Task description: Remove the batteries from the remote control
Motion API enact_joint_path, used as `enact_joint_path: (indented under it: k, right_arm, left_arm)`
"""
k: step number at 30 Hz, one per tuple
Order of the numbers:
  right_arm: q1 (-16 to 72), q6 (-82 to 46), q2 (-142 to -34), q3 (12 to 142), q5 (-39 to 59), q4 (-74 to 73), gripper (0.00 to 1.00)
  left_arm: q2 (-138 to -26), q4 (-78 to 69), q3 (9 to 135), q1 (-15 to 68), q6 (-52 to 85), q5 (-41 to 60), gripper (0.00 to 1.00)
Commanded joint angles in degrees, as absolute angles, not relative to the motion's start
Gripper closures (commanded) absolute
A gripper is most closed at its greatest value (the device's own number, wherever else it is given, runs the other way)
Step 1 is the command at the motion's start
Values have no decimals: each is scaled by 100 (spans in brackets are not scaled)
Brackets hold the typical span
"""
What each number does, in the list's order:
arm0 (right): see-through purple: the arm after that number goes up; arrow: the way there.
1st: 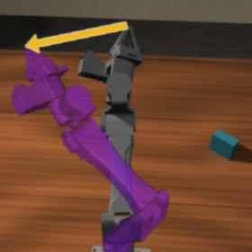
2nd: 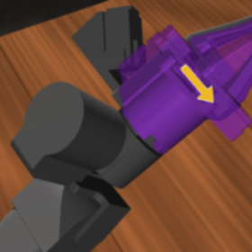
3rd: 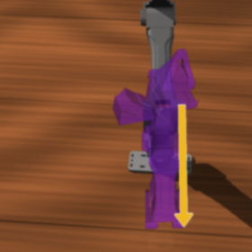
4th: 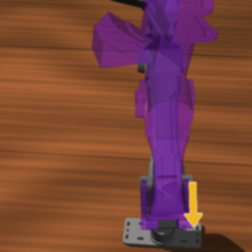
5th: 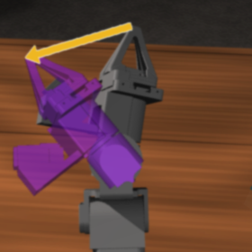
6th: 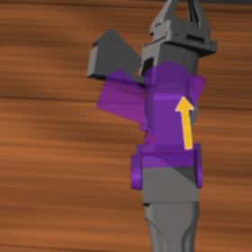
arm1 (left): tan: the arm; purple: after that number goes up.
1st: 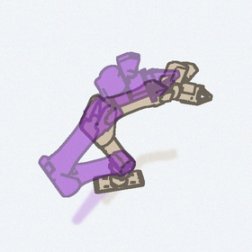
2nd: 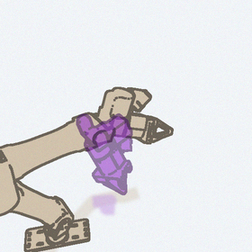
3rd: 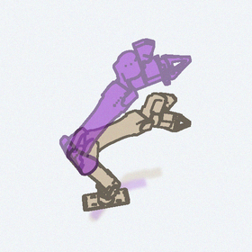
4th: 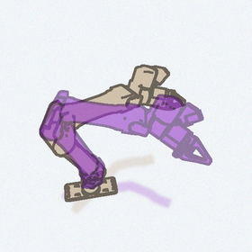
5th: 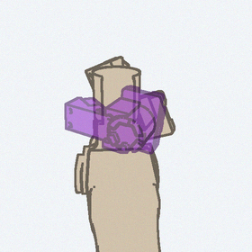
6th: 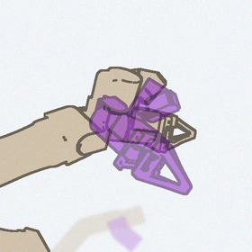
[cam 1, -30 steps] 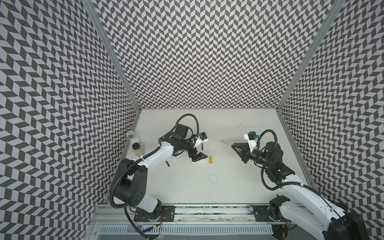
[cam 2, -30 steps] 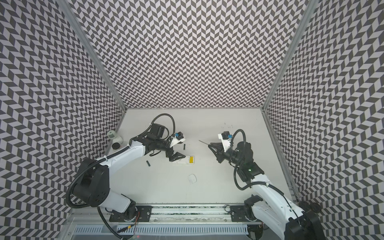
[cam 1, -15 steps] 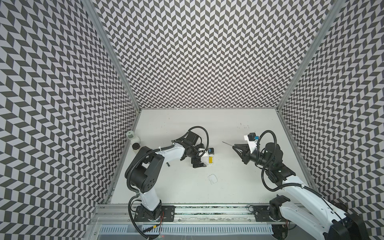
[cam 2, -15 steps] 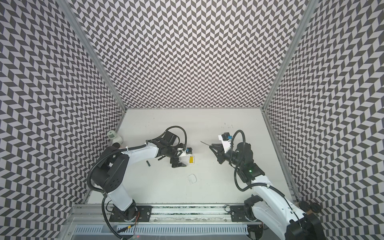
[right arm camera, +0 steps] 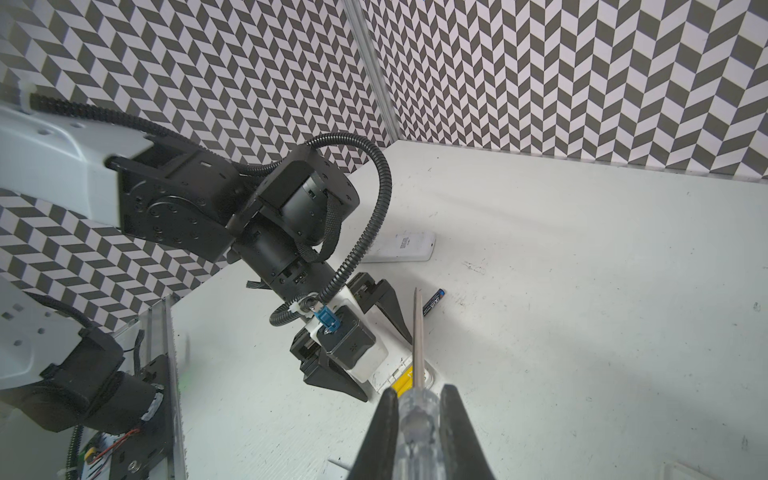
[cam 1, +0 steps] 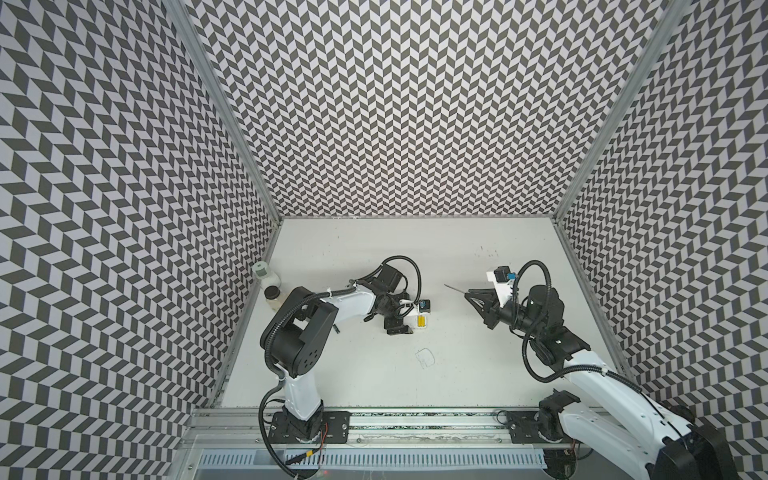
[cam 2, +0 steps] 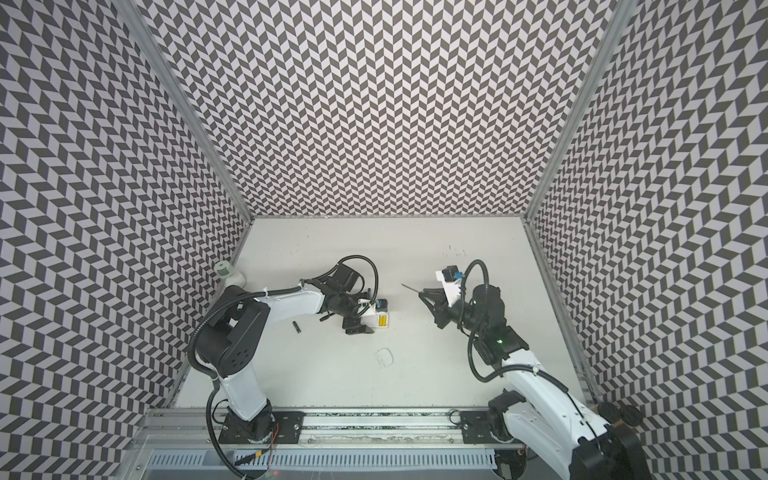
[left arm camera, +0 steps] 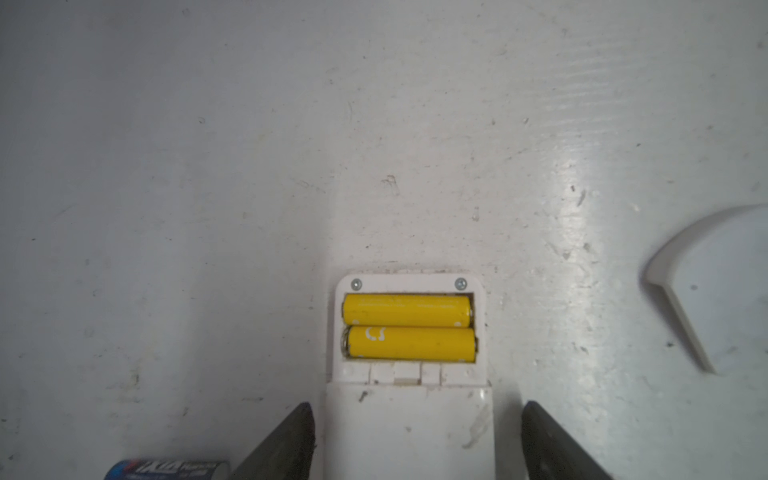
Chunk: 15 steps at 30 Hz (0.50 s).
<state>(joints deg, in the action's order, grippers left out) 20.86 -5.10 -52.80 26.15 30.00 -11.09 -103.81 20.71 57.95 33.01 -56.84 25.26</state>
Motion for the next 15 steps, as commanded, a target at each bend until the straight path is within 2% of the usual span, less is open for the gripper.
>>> enact_joint_path:
  k: [1,3,8,15]
  right_arm:
    - [2136,-334,-5334,2763,2970,-1214,100]
    - [2145,-357,-5378,2708,2994,-1375,100]
    - [2182,-43,-5519,2926,3103,-1054,100]
    - [2644,635,-5920,3170,2995,-620,100]
  left_arm:
    - [-10378,2441,5748,3316,-5765,2536,32]
    - [-10381,2444,5690,3314,-5723,2467,38]
    - [-10096,2614,5617,3246,-5518,2478,44]
    - [-9384,2839,5089,3173,-5467,2288,43]
